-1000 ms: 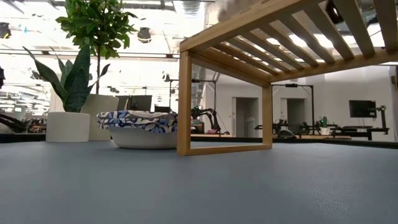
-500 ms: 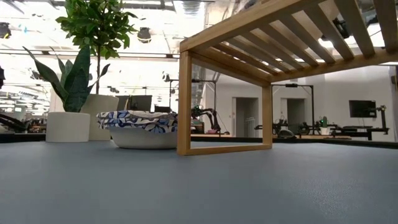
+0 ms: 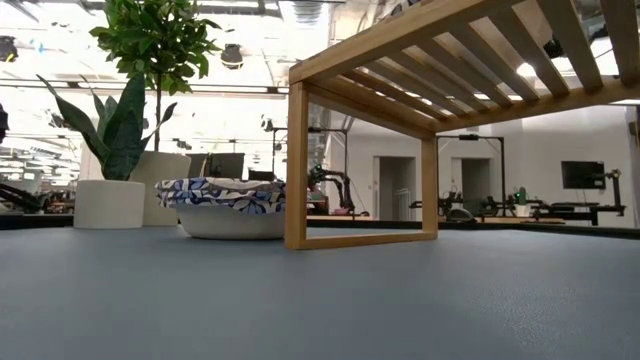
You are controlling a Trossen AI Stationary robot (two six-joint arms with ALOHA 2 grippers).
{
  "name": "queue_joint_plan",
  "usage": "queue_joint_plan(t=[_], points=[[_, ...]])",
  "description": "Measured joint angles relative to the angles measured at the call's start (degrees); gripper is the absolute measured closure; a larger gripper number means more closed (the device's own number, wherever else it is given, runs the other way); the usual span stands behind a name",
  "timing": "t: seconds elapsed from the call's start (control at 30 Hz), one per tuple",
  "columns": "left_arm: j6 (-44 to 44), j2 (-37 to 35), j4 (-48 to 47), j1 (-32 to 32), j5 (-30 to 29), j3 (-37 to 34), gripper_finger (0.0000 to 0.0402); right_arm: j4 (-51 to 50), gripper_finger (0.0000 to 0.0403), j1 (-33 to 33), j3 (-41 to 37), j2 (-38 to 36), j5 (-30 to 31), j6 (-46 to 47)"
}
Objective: Place and stack bowls onto a shelf
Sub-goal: Put the white bowl on the shelf, then stack the large white bowl on top of the large white bowl on the shelf
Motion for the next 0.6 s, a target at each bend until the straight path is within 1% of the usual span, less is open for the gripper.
queue_joint_plan(t=[0.13,0.2,0.3,0.33,0.43,0.53,0.6], points=[[1.3,3.3,-7.8,-0.8,1.7,-0.1,0.0198,0.2,0.0168,0.0,0.0,-2.7,0.0,2.5],[1.5,3.9,-6.6,-1.4,2.7,-2.1,0.0198,0.3,0.0165,0.0,0.0,-4.2,0.4,3.4],[3.3,3.5,-5.5,-2.4,6.9,-6.2,0.0198,1.0,0.0164,0.1,0.0,-6.2,1.8,4.6],[3.4,3.2,-5.8,-2.7,7.3,-7.8,0.0198,1.2,0.0164,0.1,0.0,-6.8,2.1,4.8],[1.9,1.1,-3.9,-3.0,7.6,-14.0,0.0198,2.3,0.0164,0.1,0.0,-8.5,3.3,4.7],[1.1,-3.2,2.6,-3.1,7.1,-22.2,0.0198,2.3,0.0163,0.1,0.0,-9.8,4.4,4.2],[0.9,-6.6,8.0,-3.1,7.1,-29.1,0.0198,2.3,0.0163,0.1,0.0,-10.5,5.2,3.0]])
